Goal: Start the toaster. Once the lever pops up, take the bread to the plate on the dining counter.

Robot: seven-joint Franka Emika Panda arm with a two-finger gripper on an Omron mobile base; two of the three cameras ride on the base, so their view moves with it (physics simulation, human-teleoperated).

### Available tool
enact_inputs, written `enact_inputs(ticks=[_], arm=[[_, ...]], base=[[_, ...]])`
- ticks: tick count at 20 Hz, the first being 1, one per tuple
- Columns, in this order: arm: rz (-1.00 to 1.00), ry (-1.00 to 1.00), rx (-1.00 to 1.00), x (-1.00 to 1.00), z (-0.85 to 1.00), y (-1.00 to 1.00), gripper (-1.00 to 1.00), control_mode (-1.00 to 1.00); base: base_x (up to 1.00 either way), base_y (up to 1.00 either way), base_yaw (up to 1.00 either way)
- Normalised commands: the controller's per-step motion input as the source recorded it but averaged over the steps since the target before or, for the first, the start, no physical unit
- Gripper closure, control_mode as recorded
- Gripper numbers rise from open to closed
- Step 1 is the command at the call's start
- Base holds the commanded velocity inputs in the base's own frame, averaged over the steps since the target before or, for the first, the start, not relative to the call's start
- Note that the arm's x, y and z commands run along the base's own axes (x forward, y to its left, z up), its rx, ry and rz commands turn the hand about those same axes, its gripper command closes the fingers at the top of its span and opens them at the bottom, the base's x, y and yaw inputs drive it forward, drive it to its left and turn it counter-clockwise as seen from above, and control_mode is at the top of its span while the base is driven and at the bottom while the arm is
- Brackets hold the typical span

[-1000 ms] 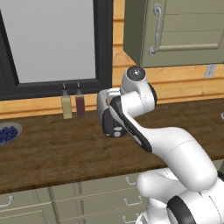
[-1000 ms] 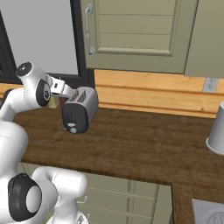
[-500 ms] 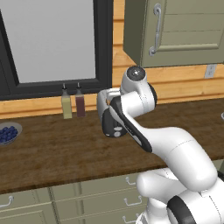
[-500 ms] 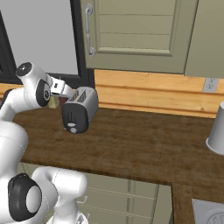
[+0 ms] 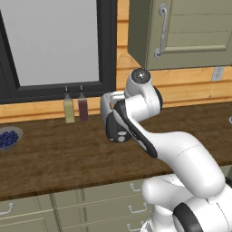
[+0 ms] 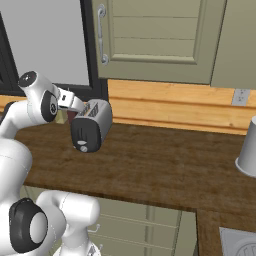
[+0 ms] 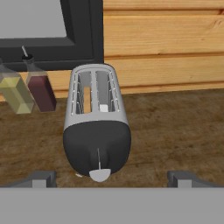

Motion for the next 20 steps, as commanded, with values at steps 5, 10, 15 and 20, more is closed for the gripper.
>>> enact_inputs(ticks=[5, 10, 15, 20], arm=[[0.00, 0.00, 0.00, 0.00, 0.00, 0.00, -1.00, -1.00], [0.00, 0.00, 0.00, 0.00, 0.00, 0.00, -1.00, -1.00], [0.00, 0.00, 0.00, 0.00, 0.00, 0.00, -1.00, -1.00], [0.00, 0.00, 0.00, 0.00, 0.00, 0.00, -1.00, -1.00]], base=[[0.00, 0.00, 0.00], [0.00, 0.00, 0.00], [0.00, 0.00, 0.00], [0.00, 0.00, 0.00]])
